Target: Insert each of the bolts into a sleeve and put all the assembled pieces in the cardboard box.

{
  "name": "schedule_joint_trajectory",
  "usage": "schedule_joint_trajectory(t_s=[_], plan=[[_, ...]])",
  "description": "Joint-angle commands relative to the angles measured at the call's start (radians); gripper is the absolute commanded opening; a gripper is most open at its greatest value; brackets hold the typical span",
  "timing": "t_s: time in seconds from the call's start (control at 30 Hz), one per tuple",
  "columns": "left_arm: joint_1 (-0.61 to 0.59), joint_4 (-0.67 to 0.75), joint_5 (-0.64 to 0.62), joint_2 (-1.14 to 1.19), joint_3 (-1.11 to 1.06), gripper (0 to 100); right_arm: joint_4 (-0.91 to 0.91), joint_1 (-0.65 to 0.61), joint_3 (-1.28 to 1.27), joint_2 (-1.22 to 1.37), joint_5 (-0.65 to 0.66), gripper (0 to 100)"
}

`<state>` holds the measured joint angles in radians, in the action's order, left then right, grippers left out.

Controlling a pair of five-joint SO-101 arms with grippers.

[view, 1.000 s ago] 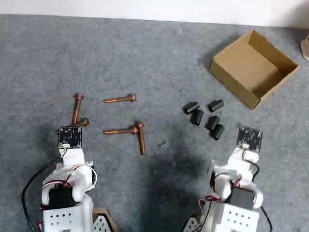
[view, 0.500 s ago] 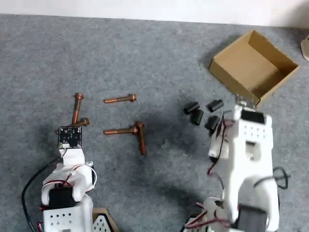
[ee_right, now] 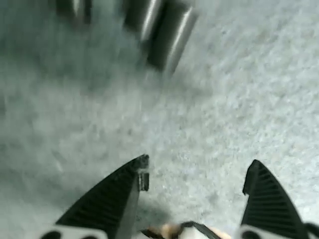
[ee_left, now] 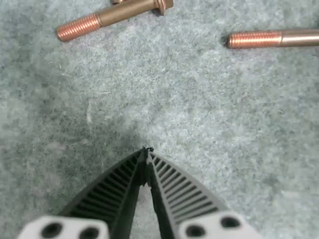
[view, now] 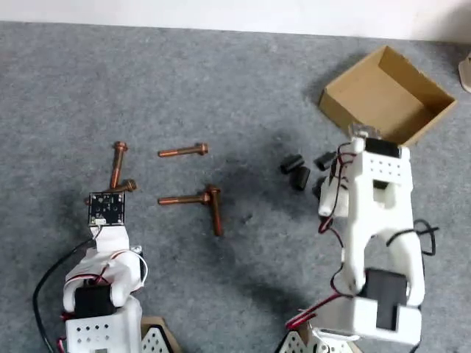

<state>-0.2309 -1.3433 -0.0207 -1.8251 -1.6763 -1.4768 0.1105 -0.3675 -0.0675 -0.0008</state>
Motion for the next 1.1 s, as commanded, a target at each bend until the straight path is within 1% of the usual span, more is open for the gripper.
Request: schedule_joint_trajectory(t_s=[0.0, 0.03, 0.07, 0.17, 0.2, 0.47, 0.6, 0.77, 0.9, 1.07], plan=[[0.005, -0.003, 0.005, 0.002, -0.019, 1, 0.013, -0.036, 0.113, 0.054, 0.014, 29.6], [0.005, -0.003, 0.005, 0.002, -0.019, 1, 0.012, -0.039, 0.133, 0.073, 0.020, 29.6], [0.005, -0.003, 0.005, 0.002, -0.019, 1, 0.015, -0.042, 0.153, 0.088, -0.008, 29.6], [-0.013, -0.003, 0.005, 0.002, -0.019, 1, 0.016, -0.045, 0.237, 0.137, -0.164, 29.6], [-0.021, -0.003, 0.005, 0.002, -0.019, 1, 0.016, -0.048, 0.271, 0.156, -0.196, 29.6], [-0.025, -0.003, 0.005, 0.002, -0.019, 1, 0.016, -0.054, 0.535, 0.328, -0.374, 29.6], [-0.024, -0.003, 0.005, 0.002, -0.019, 1, 0.016, -0.056, 0.667, 0.455, -0.410, 29.6], [-0.024, -0.003, 0.005, 0.002, -0.019, 1, 0.016, -0.071, 0.832, 0.636, -0.413, 29.6], [-0.024, -0.003, 0.005, 0.002, -0.019, 1, 0.013, -0.067, 1.000, 0.771, -0.505, 29.6], [-0.024, -0.003, 0.005, 0.002, -0.019, 1, 0.007, -0.070, 1.191, 0.898, -0.517, 29.6]])
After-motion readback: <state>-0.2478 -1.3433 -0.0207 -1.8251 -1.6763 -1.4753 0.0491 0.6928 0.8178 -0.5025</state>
